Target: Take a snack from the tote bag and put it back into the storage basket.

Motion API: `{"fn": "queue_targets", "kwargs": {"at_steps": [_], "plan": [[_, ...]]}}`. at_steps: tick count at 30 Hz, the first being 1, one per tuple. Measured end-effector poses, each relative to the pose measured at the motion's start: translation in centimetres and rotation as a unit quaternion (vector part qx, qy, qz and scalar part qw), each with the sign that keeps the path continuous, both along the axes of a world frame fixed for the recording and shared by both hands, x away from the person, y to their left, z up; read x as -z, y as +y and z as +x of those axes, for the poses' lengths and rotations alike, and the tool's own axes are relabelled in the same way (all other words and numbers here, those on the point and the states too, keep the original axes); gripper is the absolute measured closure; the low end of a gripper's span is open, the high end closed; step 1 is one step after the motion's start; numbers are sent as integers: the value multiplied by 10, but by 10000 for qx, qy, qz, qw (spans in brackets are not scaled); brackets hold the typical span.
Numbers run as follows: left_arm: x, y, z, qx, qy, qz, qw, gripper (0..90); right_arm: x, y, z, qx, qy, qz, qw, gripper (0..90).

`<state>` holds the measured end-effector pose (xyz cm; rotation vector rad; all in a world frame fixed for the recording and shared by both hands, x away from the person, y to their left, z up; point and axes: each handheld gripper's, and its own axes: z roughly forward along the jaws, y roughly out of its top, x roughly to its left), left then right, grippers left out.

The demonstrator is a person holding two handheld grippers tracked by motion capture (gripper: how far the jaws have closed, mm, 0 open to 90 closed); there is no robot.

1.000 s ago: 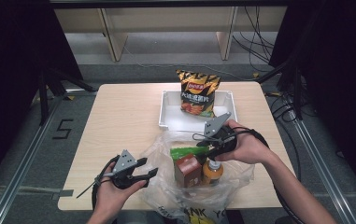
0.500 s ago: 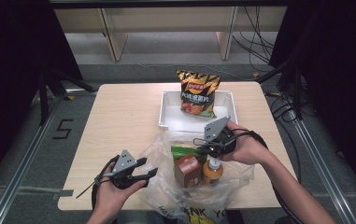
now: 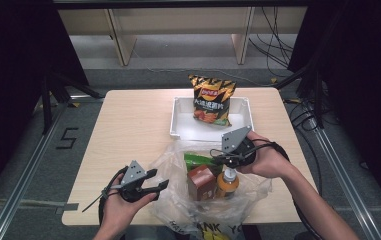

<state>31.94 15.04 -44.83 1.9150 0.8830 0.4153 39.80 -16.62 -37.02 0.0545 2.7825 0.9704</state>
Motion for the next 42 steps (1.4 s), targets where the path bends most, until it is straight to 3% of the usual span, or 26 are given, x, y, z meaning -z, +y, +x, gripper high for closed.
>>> {"fn": "queue_targets", "kwargs": {"at_steps": [17, 26, 35, 39, 42], "plan": [[0, 1, 1, -32, -53, 4, 10000, 432, -18, -11, -4, 205, -245, 524, 9981, 900], [2, 0, 1, -77, -20, -25, 10000, 433, -29, -19, -5, 389, -468, 887, 9942, 900], [2, 0, 2, -16, -65, -18, 10000, 434, -32, -24, -4, 430, -576, 1065, 9917, 900], [2, -1, 1, -60, 4, -79, 10000, 434, -32, -26, -4, 433, -575, 1112, 9912, 900], [2, -1, 2, -5, -65, 27, 10000, 434, -35, -27, -3, 449, -594, 1150, 9906, 900]]}}
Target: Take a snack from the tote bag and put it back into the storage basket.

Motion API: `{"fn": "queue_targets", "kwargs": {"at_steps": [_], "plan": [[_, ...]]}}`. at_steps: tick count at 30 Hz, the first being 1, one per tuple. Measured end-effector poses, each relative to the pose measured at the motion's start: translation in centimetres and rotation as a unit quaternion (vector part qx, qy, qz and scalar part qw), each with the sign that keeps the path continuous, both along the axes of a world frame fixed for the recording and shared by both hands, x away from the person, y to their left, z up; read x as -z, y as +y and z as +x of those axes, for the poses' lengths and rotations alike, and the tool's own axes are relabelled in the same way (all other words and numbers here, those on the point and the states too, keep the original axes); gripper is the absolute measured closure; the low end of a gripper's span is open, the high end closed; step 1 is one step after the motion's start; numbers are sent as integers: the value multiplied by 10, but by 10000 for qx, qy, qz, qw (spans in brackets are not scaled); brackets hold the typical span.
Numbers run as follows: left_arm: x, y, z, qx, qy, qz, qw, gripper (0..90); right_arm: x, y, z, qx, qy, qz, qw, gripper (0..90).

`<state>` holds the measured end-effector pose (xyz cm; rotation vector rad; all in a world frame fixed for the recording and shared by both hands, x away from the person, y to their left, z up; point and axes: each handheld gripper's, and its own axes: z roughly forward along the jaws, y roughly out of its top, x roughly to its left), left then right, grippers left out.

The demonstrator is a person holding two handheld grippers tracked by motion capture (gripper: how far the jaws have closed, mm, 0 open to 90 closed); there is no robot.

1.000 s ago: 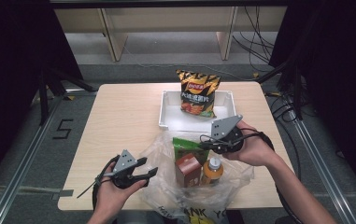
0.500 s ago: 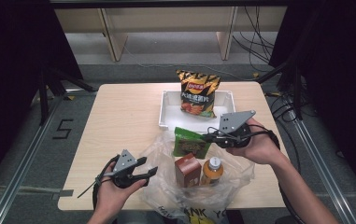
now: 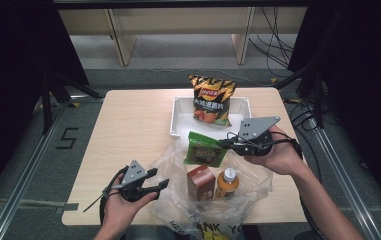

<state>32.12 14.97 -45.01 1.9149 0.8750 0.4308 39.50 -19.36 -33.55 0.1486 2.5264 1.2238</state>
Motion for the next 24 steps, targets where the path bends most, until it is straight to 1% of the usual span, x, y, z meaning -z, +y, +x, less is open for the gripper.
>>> {"fn": "queue_targets", "kwargs": {"at_steps": [2, 3, 7, 8, 9, 10, 11, 12, 14, 17, 18, 19, 20, 21, 22, 23, 24], "plan": [[0, -1, 0, 0, 11, -4, 10000, 434, -2, -1, 0, 10, -19, 11, 10000, 900], [1, -2, 0, -62, 67, -59, 9999, 434, -4, -1, 0, 8, -60, 18, 10000, 900], [2, -2, 0, -27, 88, -93, 9999, 433, -9, -4, -1, 49, -113, 80, 9999, 900], [2, -2, 1, 23, 5, -51, 10000, 433, -10, -5, -1, 70, -156, 88, 9998, 900], [2, -2, 0, 10, 10, -59, 10000, 434, -10, -6, -1, 55, -120, 72, 9999, 900], [1, -2, 0, -6, 7, -33, 10000, 434, -10, -6, -1, 109, -177, 121, 9997, 900], [1, -1, 0, -20, -16, -12, 10000, 434, -11, -7, -2, 94, -150, 116, 9998, 900], [1, -1, 0, -33, -19, -27, 10000, 435, -11, -9, -1, 89, -130, 152, 9998, 900], [1, -1, -1, -74, 10, -43, 10000, 436, -12, -11, -1, 124, -174, 209, 9996, 900], [1, -2, -1, -66, -1, -47, 10000, 437, -14, -14, -2, 158, -149, 244, 9995, 900], [1, -3, -1, -91, 35, -92, 9999, 437, -15, -15, -2, 148, -158, 231, 9995, 900], [2, -3, -1, -50, 13, -88, 9999, 438, -16, -16, -2, 180, -144, 273, 9994, 900], [2, -3, 0, 21, -46, -38, 10000, 438, -17, -17, -2, 180, -125, 288, 9993, 900], [2, -3, 0, -4, -31, -16, 10000, 439, -18, -18, -2, 169, -143, 266, 9994, 900], [3, -4, -1, -33, 10, -63, 10000, 438, -19, -19, -1, 179, -160, 296, 9993, 900], [3, -3, 0, 7, -38, -3, 10000, 438, -21, -20, -1, 206, -178, 303, 9992, 900], [2, -4, 0, 4, -37, 0, 10000, 438, -22, -20, -1, 227, -180, 319, 9991, 900]]}}
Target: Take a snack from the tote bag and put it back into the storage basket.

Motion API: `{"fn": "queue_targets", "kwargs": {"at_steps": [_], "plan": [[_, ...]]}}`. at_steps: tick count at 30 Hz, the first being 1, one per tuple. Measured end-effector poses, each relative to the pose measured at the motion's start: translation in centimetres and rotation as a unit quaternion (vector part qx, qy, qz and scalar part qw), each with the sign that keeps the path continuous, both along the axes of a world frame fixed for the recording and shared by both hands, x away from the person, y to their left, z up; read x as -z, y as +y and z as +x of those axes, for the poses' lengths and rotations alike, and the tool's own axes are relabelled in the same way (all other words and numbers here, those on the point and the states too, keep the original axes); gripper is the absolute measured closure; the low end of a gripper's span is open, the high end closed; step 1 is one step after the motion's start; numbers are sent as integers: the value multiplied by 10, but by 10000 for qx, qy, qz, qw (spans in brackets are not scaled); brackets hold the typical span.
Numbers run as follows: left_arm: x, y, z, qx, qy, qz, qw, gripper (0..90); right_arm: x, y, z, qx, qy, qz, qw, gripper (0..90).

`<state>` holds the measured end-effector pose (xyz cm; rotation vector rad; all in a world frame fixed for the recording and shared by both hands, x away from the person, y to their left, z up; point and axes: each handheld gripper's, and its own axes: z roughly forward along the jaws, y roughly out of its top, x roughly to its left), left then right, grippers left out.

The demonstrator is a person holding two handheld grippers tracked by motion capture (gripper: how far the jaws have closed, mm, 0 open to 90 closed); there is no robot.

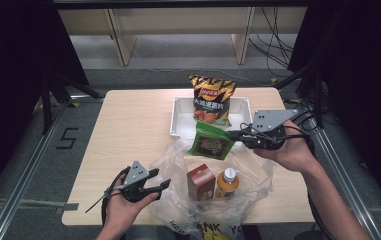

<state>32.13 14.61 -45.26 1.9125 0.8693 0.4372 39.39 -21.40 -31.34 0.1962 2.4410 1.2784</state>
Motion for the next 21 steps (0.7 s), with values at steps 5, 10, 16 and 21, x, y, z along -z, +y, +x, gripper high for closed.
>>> {"fn": "queue_targets", "kwargs": {"at_steps": [5, 10, 16, 21], "plan": [[0, 0, 0, -14, 5, -8, 10000, 438, -4, -2, 0, 72, -1, 74, 9999, 900], [1, -1, -1, -37, 57, -64, 10000, 438, -6, -3, 1, 100, -64, 153, 9998, 900], [1, -1, -1, -42, 61, -76, 9999, 438, -10, -4, 2, 132, -148, 199, 9996, 900], [0, 0, 0, -13, 10, -29, 10000, 438, -12, -3, 3, 150, -131, 236, 9995, 900]]}}
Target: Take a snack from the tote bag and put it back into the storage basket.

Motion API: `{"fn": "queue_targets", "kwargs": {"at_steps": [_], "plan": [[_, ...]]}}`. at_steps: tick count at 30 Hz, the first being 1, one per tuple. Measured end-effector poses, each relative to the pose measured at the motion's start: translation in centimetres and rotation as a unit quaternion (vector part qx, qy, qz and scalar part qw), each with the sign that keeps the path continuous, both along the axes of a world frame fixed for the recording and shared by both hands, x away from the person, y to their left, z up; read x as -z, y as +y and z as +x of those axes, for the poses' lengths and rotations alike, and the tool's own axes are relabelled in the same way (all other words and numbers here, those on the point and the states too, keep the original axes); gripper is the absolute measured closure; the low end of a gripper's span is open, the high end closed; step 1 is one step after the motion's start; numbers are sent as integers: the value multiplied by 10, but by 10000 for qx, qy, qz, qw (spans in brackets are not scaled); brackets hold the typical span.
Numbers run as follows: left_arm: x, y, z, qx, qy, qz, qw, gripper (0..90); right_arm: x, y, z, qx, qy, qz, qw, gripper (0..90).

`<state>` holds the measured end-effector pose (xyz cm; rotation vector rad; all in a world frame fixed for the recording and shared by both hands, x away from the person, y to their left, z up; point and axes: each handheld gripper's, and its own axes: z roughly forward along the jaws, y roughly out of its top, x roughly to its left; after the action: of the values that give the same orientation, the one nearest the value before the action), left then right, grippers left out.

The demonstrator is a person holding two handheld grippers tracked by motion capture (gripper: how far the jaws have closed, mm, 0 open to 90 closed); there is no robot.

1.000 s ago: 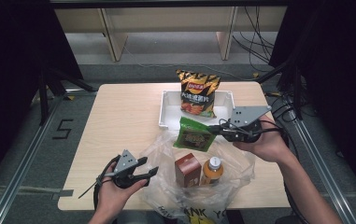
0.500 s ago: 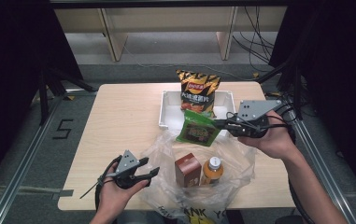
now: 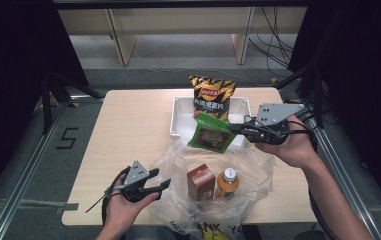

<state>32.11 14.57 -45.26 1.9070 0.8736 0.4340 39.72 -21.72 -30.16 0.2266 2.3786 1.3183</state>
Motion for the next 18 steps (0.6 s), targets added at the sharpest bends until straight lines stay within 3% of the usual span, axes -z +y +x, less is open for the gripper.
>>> {"fn": "queue_targets", "kwargs": {"at_steps": [18], "plan": [[0, -1, -1, -35, 27, -46, 10000, 438, -13, 1, 0, 54, -123, 268, 9996, 900]]}}
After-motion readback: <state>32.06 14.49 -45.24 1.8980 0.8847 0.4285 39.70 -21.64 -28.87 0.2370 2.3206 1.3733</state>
